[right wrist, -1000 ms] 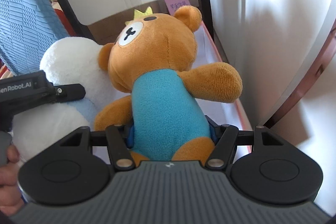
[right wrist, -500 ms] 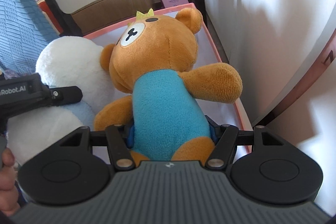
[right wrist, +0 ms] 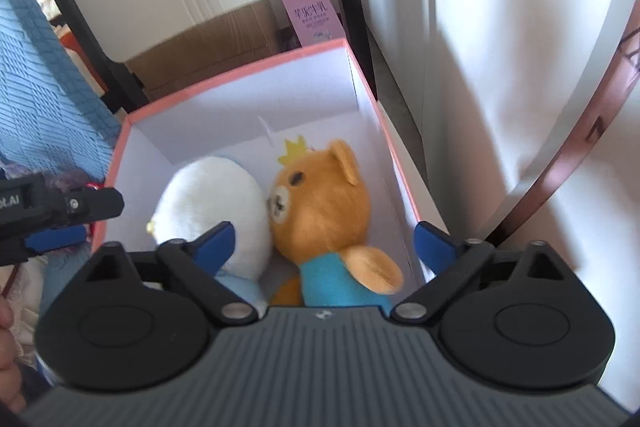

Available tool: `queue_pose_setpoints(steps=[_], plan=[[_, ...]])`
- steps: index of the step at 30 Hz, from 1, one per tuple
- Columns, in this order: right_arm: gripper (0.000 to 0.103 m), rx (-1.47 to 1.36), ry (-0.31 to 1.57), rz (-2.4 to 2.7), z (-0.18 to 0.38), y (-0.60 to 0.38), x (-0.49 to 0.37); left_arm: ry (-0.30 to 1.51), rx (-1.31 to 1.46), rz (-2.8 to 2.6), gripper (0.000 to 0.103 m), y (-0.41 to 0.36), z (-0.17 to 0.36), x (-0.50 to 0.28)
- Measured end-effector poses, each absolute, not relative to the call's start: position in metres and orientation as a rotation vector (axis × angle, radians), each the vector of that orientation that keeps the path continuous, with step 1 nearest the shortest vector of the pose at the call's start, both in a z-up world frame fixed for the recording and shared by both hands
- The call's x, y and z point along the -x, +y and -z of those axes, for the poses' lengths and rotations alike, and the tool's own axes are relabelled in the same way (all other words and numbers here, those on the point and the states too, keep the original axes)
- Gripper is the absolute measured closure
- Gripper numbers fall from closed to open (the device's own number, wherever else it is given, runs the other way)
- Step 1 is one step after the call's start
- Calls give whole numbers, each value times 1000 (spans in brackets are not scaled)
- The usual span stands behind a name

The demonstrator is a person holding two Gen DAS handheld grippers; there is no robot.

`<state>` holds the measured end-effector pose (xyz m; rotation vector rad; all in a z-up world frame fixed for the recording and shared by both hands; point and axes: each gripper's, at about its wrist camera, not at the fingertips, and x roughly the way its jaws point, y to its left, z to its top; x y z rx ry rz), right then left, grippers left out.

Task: Organize objects
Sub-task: 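Lower the duck into the box and open the left gripper while the right releases the bear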

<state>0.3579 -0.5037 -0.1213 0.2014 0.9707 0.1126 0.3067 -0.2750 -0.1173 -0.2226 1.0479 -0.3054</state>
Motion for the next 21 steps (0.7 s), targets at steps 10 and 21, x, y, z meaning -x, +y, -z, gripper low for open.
queue_pose_setpoints(steps=[10, 21], plan=[[5, -178, 890, -128, 78, -486, -326, 956, 234, 340, 18, -253, 80, -279], [5, -154, 857, -137, 54, -456, -290, 888, 236, 354, 18, -219, 54, -246]])
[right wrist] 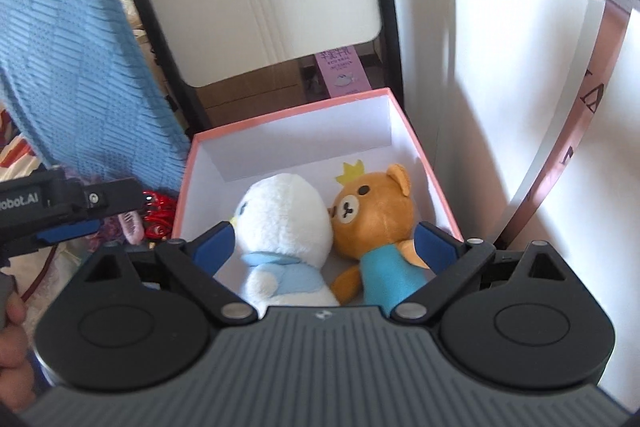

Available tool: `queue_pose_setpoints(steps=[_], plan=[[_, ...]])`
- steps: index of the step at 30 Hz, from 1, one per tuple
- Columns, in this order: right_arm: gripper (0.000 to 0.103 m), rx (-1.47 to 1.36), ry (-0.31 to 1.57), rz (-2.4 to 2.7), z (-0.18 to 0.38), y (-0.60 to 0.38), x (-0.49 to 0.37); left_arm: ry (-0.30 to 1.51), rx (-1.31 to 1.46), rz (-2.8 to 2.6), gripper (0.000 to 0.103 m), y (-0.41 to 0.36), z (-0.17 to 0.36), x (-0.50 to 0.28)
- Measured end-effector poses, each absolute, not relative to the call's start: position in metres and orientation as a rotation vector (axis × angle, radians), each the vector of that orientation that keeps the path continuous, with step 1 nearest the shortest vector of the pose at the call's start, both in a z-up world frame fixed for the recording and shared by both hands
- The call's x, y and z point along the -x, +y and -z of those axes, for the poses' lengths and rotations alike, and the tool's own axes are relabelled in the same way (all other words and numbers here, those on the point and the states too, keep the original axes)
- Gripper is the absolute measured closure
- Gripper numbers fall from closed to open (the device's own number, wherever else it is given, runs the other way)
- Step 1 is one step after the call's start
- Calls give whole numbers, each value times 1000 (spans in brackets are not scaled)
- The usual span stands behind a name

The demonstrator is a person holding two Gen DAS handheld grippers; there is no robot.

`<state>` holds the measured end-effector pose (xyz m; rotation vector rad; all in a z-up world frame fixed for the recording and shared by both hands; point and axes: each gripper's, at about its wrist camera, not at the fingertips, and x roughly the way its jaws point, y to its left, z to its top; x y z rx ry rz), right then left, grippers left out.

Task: Organize objects
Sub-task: 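Lower the duck into the box and open the left gripper while the right releases the bear, then withdraw both grippers from the box toward the purple scrunchie and pink comb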

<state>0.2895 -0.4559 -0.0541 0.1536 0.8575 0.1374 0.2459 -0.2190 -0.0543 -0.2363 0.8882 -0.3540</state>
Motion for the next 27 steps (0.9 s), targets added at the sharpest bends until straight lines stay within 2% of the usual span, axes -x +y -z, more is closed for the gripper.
queue_pose_setpoints(steps=[14, 27], plan=[[5, -121, 810, -177, 32, -422, -250, 807, 273, 351, 18, -164, 28, -213], [5, -75, 776, -220, 25, -370, -218, 775, 270, 340, 18, -108, 38, -181]])
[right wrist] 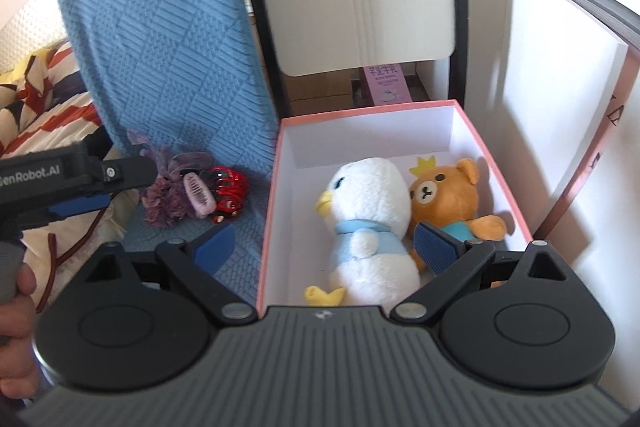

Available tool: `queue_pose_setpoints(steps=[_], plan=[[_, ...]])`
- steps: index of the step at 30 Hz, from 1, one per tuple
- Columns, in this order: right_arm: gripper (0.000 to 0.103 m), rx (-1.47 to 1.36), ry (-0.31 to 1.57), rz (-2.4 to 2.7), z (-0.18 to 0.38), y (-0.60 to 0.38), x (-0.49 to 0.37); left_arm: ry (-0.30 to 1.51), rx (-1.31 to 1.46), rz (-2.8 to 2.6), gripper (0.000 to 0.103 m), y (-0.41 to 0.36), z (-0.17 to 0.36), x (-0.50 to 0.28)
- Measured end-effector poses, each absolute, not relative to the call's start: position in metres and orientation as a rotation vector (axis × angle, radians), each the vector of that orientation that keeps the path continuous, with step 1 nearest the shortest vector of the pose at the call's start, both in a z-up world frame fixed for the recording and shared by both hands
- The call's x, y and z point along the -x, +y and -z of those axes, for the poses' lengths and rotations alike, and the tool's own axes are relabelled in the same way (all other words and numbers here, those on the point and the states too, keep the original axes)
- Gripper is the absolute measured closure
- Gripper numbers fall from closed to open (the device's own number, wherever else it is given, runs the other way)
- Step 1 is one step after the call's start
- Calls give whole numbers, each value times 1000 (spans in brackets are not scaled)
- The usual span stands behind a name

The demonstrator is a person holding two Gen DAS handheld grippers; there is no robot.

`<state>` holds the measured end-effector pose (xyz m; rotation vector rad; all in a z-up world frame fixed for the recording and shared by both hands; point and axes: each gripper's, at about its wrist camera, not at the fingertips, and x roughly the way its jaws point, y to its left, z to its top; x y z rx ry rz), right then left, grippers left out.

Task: Organize objects
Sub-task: 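Withdraw both grippers from the box toward the purple scrunchie and pink comb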

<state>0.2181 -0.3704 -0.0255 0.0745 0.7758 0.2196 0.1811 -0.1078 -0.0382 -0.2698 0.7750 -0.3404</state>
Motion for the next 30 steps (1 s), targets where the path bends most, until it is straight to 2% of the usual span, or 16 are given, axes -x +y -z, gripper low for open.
queue_pose_setpoints(steps=[30], plan=[[5, 10, 776, -391, 59, -245, -202, 749, 217, 195, 18, 41, 104, -197]])
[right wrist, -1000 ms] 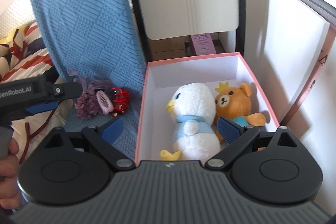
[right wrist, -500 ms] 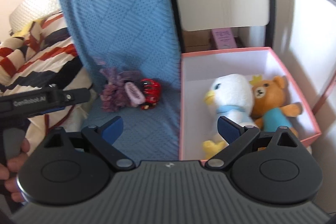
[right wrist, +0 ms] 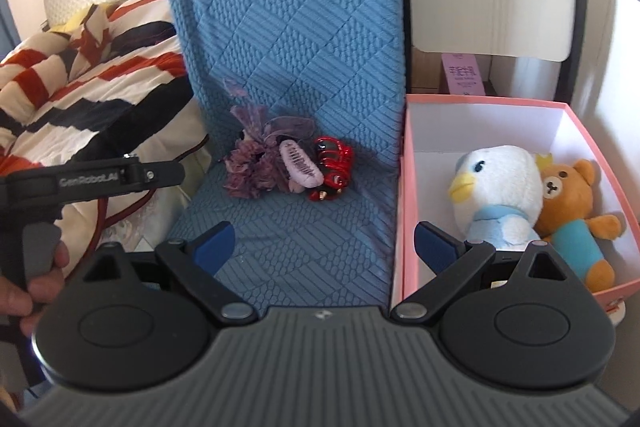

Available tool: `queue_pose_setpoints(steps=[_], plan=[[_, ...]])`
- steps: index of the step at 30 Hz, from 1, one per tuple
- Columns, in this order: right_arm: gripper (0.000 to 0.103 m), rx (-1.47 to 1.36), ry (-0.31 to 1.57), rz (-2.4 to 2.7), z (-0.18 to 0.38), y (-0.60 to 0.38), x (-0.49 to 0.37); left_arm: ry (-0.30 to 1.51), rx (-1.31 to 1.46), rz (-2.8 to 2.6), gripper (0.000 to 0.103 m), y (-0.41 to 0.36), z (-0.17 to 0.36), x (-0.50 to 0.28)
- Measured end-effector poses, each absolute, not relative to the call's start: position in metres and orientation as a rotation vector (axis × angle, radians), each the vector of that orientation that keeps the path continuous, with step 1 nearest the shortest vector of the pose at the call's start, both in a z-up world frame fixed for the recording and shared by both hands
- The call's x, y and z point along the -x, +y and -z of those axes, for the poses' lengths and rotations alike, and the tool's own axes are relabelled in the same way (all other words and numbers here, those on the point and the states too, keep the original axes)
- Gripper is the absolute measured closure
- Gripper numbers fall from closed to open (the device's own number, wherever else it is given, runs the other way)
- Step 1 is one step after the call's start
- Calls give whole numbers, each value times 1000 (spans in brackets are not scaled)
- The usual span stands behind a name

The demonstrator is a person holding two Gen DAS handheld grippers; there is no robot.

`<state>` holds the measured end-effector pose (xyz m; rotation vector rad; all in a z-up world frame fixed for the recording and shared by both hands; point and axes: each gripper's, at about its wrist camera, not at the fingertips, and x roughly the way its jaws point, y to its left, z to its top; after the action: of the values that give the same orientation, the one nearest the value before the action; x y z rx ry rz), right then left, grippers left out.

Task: Organize objects
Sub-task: 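Withdraw both grippers from the box toward the purple scrunchie and pink comb, then close the left gripper on the purple scrunchie while the right gripper grasps the pink comb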

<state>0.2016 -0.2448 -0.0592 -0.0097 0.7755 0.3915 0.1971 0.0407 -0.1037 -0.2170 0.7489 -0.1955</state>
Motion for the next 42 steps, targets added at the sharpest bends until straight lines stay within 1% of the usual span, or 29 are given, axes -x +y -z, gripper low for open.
queue_pose_setpoints(steps=[15, 22, 23, 24, 27, 29, 35, 39, 42], plan=[[5, 63, 762, -471, 106, -232, -227, 719, 175, 137, 18, 28, 165, -239], [6, 46, 714, -512, 125, -223, -243, 715, 145, 112, 18, 17, 184, -254], [7, 31, 710, -524, 128, -223, -245, 723, 156, 105, 18, 17, 186, -257], [12, 22, 706, -531, 130, -223, -247, 732, 178, 107, 18, 18, 188, -260], [23, 28, 694, -545, 138, -220, -249, 752, 201, 101, 18, 20, 196, -269], [27, 34, 679, -545, 143, -218, -250, 755, 178, 87, 18, 17, 200, -274], [32, 77, 607, -570, 154, -206, -257, 800, 178, 78, 18, 16, 213, -291], [33, 42, 618, -596, 161, -199, -274, 816, 189, 66, 18, 20, 217, -303], [33, 69, 557, -611, 159, -191, -278, 822, 193, 49, 18, 23, 220, -314]])
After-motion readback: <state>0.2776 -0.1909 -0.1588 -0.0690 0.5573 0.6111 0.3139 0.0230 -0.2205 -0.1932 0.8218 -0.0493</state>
